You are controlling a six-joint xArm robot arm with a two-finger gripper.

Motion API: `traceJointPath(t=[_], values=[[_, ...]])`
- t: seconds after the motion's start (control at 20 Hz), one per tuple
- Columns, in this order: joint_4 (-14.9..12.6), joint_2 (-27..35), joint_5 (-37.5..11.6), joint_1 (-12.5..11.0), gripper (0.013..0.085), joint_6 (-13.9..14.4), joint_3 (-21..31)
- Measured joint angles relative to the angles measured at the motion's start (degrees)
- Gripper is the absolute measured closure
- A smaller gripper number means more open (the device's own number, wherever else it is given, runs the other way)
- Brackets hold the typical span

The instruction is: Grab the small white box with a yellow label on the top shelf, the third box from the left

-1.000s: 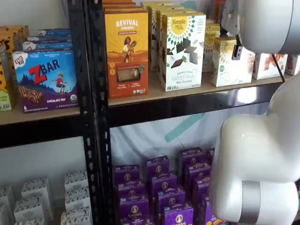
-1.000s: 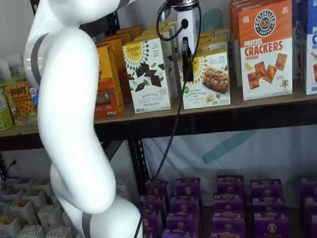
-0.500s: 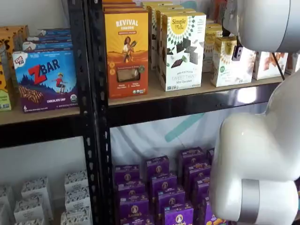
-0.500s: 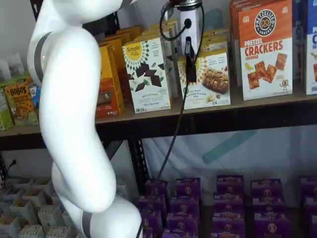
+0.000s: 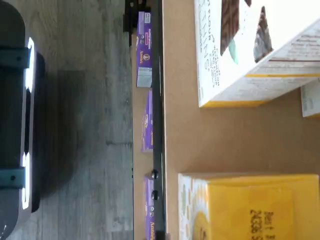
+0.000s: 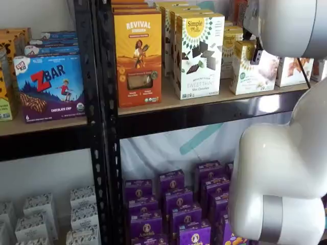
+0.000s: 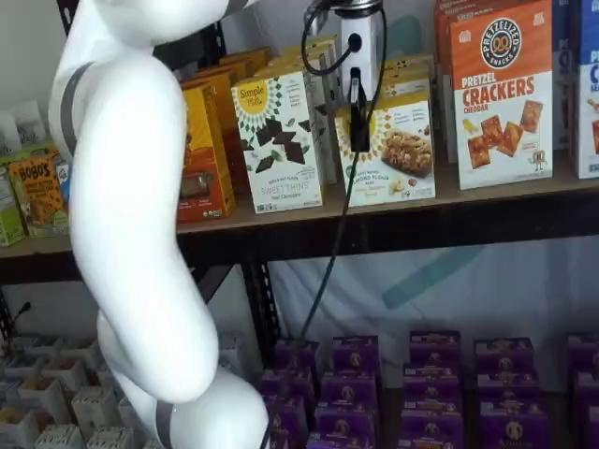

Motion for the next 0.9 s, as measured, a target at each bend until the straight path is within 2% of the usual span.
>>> traceJointPath(t=[0.15, 0.35, 0.5, 0.9], values=[[0.18, -0.13, -0.06, -0.12, 0.0490, -0.10, 0.07], [0.20, -0.41, -0.32, -0.33, 0.0490, -0.31, 0.33], [0.55, -0.50, -0.33, -0.56, 0.0570, -0.49, 0.38], [0.59, -0.34, 0.37, -1.06, 0.0570, -0.88, -0.19]])
